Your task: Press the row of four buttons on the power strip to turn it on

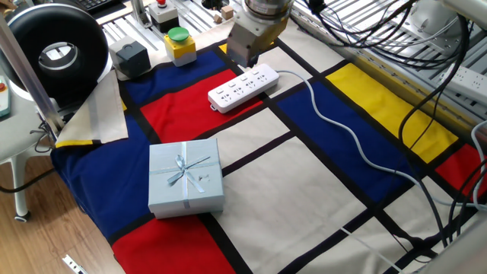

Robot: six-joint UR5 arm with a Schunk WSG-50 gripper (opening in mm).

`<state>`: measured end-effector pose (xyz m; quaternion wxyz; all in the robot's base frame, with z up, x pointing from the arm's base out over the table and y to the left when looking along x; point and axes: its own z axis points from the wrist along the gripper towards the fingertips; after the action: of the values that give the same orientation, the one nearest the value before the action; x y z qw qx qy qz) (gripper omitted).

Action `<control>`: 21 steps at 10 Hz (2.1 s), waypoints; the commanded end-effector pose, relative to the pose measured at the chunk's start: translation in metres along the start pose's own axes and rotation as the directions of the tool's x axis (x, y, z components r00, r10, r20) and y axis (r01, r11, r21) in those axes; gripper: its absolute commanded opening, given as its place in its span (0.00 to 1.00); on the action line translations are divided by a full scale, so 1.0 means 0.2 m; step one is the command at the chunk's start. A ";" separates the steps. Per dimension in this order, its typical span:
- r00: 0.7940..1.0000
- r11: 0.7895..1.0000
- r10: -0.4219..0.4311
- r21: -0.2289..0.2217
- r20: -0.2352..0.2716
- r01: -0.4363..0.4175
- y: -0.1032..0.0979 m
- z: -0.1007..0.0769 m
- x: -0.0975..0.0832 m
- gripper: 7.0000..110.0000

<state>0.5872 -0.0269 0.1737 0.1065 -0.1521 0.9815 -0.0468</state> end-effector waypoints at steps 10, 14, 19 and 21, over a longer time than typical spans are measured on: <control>0.990 0.991 0.137 -0.001 0.017 -0.137 0.13 0.07 0.02 0.00; 0.985 0.985 0.169 -0.038 0.024 -0.168 0.16 0.05 -0.02 0.00; 0.977 0.976 0.209 -0.067 0.030 -0.207 0.18 0.05 -0.03 0.00; 0.975 0.972 0.219 -0.090 0.034 -0.215 0.20 0.04 -0.04 0.00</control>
<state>0.5839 0.0066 0.1596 0.1218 -0.0590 0.9908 -0.0077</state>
